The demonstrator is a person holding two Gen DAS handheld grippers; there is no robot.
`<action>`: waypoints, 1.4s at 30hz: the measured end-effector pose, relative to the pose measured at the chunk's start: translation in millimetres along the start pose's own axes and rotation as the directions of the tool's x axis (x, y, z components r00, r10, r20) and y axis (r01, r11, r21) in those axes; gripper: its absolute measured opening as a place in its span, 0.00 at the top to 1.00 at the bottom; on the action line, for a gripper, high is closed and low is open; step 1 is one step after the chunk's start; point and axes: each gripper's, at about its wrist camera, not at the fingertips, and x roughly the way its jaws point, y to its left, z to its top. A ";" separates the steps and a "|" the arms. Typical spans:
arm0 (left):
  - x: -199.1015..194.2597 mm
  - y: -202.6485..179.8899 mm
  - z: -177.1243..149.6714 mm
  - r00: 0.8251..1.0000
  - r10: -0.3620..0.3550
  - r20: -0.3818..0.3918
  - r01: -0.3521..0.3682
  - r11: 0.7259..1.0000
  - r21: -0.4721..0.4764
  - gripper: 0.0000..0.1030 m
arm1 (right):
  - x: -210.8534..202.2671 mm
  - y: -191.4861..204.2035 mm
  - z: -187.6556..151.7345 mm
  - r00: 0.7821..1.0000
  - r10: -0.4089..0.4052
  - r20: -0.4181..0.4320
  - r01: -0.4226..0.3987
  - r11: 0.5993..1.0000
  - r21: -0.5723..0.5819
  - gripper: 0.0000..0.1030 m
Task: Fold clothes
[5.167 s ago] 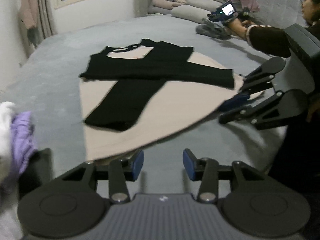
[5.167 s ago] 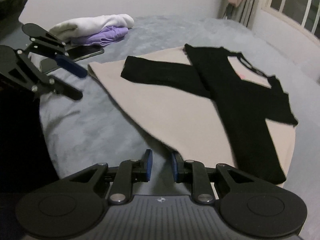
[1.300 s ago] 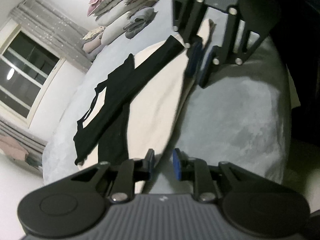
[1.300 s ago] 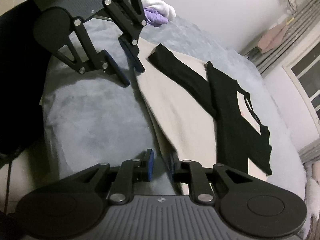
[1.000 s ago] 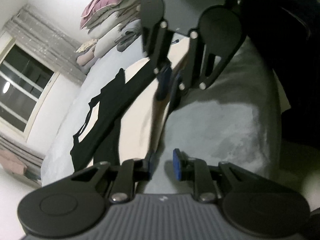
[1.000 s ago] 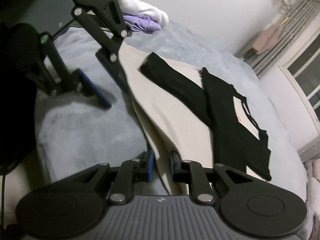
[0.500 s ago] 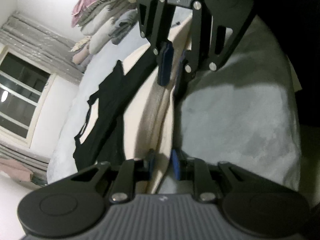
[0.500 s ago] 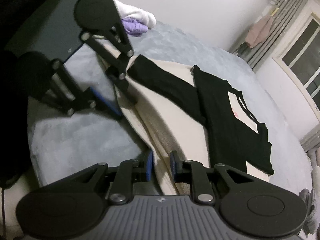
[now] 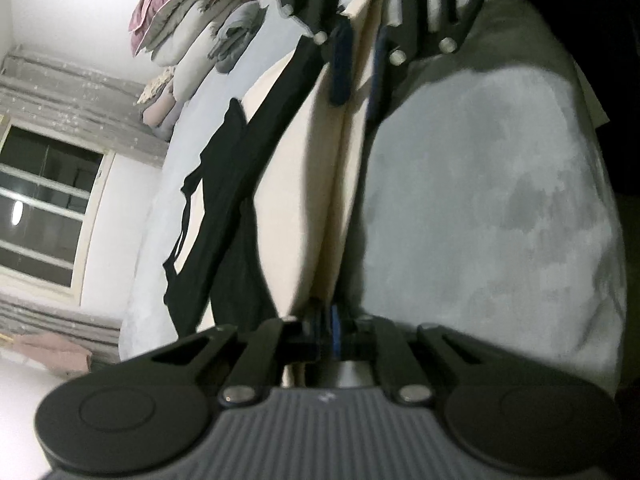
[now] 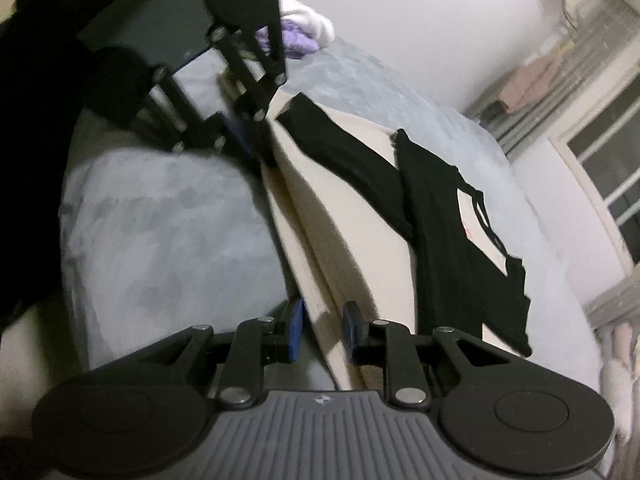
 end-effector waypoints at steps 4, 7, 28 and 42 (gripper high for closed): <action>4.7 7.1 -5.7 0.999 0.011 -0.030 -0.012 0.999 -0.034 0.93 | 2.2 4.4 -4.3 1.000 -0.017 -0.018 0.016 0.998 -0.056 0.81; 7.1 8.7 -8.0 0.999 0.019 -0.040 -0.021 0.999 -0.046 0.93 | 2.9 3.5 -5.5 0.999 -0.016 -0.032 0.014 0.998 -0.069 0.81; -22.8 1.9 -15.8 1.000 -0.022 -0.010 0.020 0.988 -0.153 1.00 | -6.9 6.5 -2.8 0.998 0.005 -0.057 -0.007 0.999 -0.038 0.97; -38.2 -21.1 -14.2 1.000 0.007 -0.018 -0.008 0.998 -0.061 0.99 | -12.4 16.0 -6.4 0.997 -0.009 -0.081 0.007 1.000 -0.025 0.96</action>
